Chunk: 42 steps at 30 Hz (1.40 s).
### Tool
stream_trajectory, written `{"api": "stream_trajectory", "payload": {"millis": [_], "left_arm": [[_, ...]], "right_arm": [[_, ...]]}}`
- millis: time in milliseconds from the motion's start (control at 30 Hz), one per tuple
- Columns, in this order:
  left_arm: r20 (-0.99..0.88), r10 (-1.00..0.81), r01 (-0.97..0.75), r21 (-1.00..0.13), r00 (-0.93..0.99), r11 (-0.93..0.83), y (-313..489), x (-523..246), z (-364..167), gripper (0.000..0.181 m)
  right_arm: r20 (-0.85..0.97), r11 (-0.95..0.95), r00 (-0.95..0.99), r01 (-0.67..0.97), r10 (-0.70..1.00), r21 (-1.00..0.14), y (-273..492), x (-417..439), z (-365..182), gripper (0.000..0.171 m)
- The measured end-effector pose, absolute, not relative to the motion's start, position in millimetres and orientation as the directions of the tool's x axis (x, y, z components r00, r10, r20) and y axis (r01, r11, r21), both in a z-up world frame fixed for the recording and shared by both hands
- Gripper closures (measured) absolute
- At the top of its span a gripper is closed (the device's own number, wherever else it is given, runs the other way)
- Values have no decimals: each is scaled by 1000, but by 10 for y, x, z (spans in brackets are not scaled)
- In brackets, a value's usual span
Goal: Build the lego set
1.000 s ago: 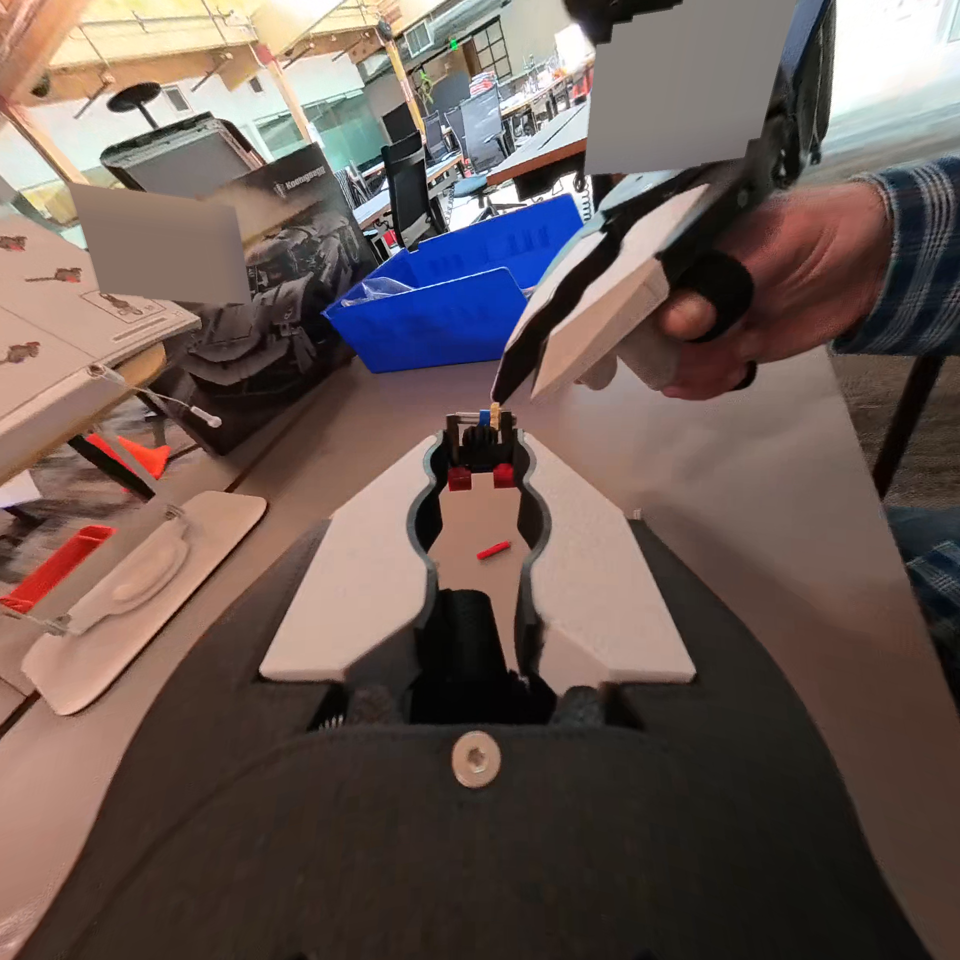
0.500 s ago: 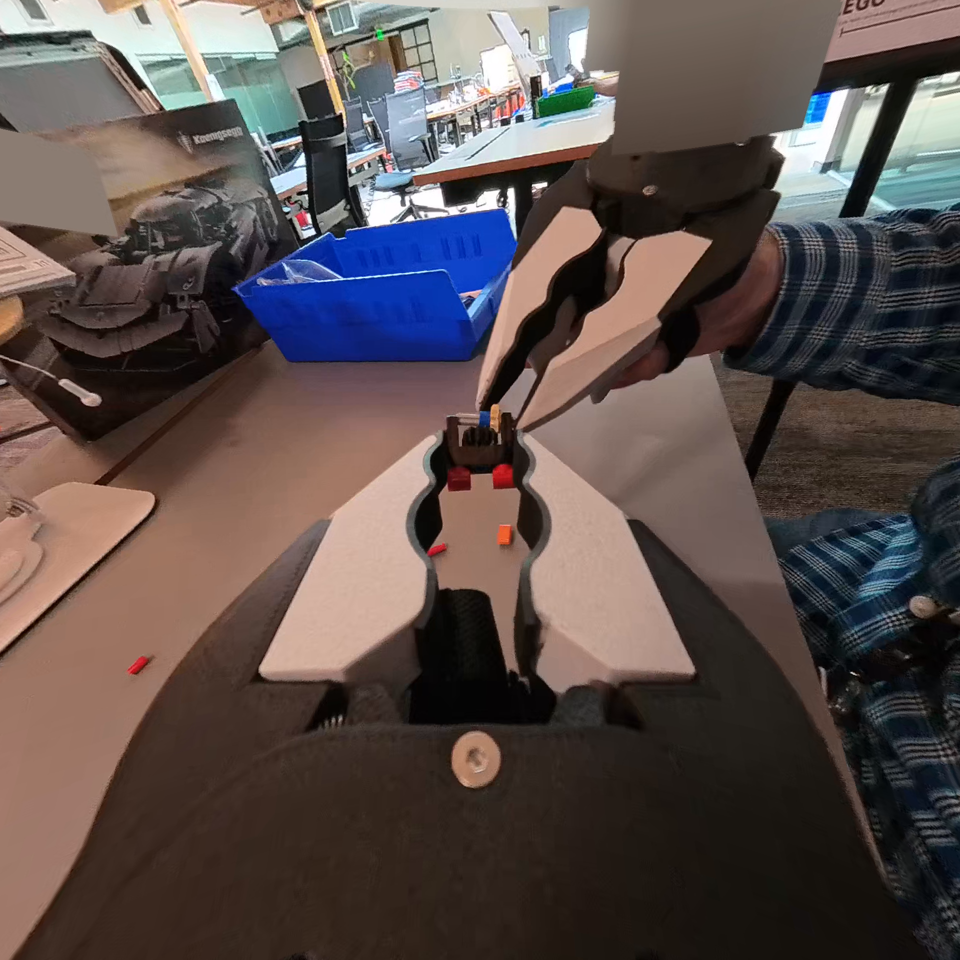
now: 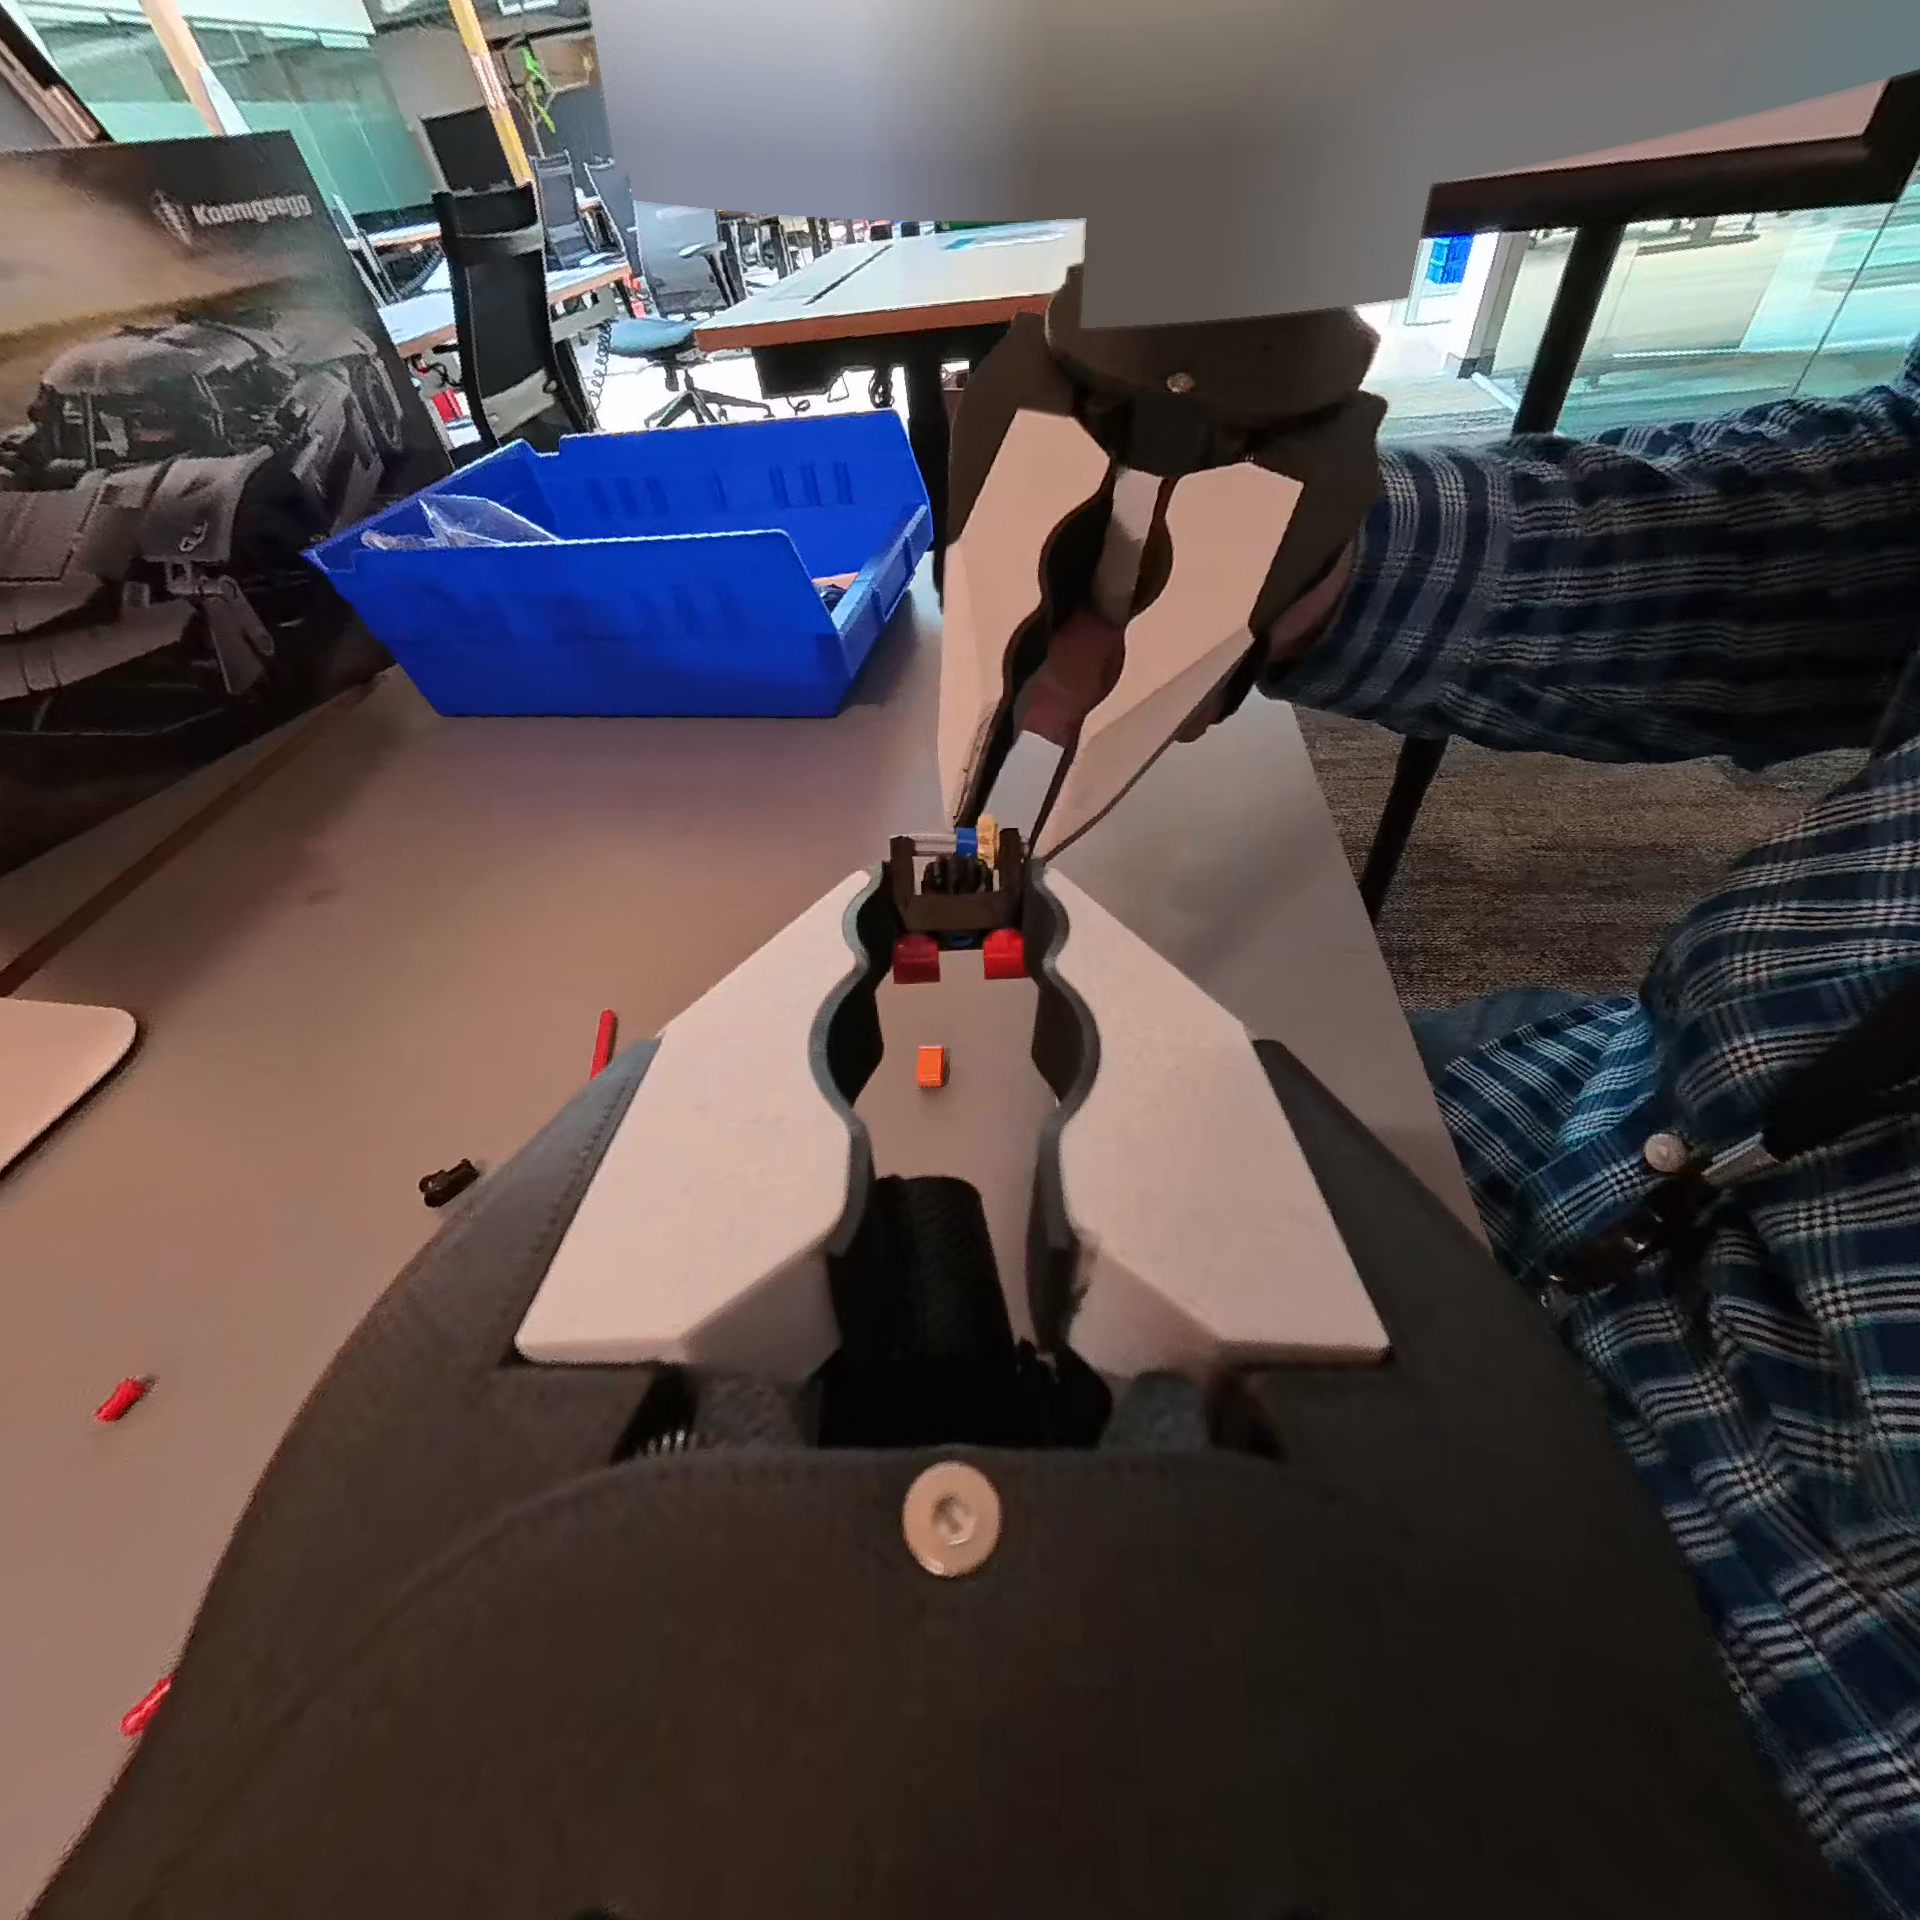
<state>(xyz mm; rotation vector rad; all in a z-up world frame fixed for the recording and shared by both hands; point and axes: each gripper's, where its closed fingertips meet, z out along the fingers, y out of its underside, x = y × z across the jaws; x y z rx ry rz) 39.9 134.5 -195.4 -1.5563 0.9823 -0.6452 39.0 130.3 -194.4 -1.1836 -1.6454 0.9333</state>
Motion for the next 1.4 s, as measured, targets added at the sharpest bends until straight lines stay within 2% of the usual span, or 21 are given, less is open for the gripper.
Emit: {"api": "stream_trajectory", "payload": {"millis": [433, 500, 667, 733, 867, 967, 1100, 1400], "left_arm": [[-182, -825, -321, -947, 534, 1, 1395, 447, -2080, 159], [-147, -821, -275, -961, 551, -12, 1415, 443, -2034, 159], [-225, -799, -312, -949, 557, 50, 1450, 398, -1999, 158], [-217, -810, -295, -954, 544, 57, 1438, 402, -1975, 158], [-319, -778, -351, -926, 541, 136, 1438, 393, -1959, 158], [-386, -753, -388, -902, 533, 188, 1434, 378, -1932, 158], [-500, -723, -461, -842, 476, 279, 1367, 448, -1965, 158], [-683, -601, -562, -712, 416, 420, 1327, 487, -1944, 158]], "right_arm": [[203, 215, -71, 335, 977, -917, 1364, 404, -2144, 167], [189, 193, -44, 321, 981, -927, 1390, 402, -2102, 167], [133, 125, 10, 284, 991, -951, 1418, 374, -2050, 167], [54, 56, -14, 258, 998, -965, 1392, 387, -2011, 167], [-171, -159, -49, 190, 984, -969, 1418, 456, -1931, 162], [-310, -291, -83, 185, 947, -939, 1438, 491, -1924, 152], [-477, -458, -141, 148, 868, -877, 1439, 458, -1831, 153], [-565, -527, -195, 218, 801, -822, 1332, 373, -1934, 157]]}}
